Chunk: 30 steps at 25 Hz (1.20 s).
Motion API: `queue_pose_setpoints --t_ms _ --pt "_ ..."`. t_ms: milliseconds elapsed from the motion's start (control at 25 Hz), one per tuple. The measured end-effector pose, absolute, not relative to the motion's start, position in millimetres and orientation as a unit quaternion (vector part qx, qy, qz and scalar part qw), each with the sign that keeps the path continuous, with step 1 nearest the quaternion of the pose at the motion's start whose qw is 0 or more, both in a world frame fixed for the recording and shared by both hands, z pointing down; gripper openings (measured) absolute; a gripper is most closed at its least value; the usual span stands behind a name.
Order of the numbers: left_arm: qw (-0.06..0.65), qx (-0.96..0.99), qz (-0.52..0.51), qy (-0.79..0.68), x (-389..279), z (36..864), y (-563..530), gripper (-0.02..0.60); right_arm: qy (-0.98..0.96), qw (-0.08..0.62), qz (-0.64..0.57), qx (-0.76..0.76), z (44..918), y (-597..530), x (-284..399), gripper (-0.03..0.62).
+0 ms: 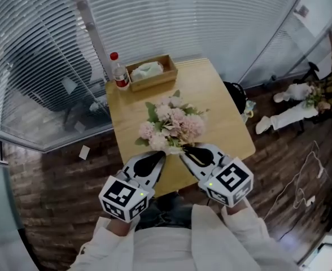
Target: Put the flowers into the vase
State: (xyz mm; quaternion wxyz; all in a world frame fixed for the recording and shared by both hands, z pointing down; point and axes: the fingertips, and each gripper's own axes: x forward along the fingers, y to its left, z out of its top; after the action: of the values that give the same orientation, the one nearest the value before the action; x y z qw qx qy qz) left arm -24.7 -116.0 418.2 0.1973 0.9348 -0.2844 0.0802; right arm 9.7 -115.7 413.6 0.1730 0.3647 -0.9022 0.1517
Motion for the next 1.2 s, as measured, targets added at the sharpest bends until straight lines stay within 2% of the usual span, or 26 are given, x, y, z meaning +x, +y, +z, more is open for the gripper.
queue_pose_setpoints --t_ms 600,1200 --pt "0.203 0.937 0.095 -0.268 -8.0 422.4 -103.7 0.009 -0.902 0.323 0.101 0.267 433.1 -92.1 6.4 0.017" --pt "0.208 0.936 0.098 -0.267 -6.9 425.6 -99.3 0.009 -0.889 0.379 0.080 0.242 444.3 -85.5 1.4 0.012"
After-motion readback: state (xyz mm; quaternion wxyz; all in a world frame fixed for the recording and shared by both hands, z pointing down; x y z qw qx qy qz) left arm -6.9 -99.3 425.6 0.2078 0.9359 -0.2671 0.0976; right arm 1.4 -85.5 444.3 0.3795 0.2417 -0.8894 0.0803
